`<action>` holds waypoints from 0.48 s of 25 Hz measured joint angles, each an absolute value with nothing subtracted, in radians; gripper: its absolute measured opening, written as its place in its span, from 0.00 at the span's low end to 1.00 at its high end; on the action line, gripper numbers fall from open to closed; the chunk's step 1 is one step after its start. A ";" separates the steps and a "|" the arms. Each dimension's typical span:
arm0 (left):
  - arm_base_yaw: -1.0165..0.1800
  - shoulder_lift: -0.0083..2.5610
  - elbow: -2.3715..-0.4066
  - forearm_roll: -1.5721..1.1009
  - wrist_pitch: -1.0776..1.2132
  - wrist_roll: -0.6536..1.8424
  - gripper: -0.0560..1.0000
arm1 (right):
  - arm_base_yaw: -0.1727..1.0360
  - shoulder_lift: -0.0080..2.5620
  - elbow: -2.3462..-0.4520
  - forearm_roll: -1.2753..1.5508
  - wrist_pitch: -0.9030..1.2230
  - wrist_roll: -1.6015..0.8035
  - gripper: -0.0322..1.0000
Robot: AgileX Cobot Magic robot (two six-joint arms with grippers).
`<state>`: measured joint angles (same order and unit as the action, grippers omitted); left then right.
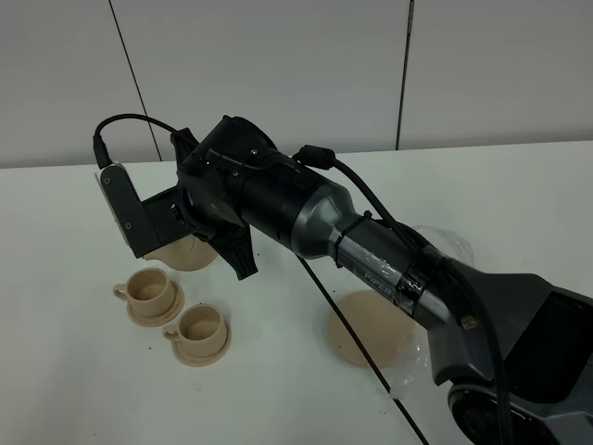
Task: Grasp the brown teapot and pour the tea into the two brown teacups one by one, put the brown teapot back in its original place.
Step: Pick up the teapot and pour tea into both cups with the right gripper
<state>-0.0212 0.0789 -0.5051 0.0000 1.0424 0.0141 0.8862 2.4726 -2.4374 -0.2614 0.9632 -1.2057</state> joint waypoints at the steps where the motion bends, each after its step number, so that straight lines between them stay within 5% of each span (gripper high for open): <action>1: -0.021 0.079 -0.505 0.000 1.042 0.014 0.27 | 0.889 2.473 -2.437 -0.268 0.964 -1.206 0.13; 12: -0.021 0.079 -0.505 0.000 1.042 0.014 0.27 | 0.902 2.473 -2.437 -0.321 0.982 -1.202 0.13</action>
<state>-0.0212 0.0789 -0.5051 0.0000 1.0424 0.0141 0.9020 2.4726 -2.4374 -0.3211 0.9818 -1.2017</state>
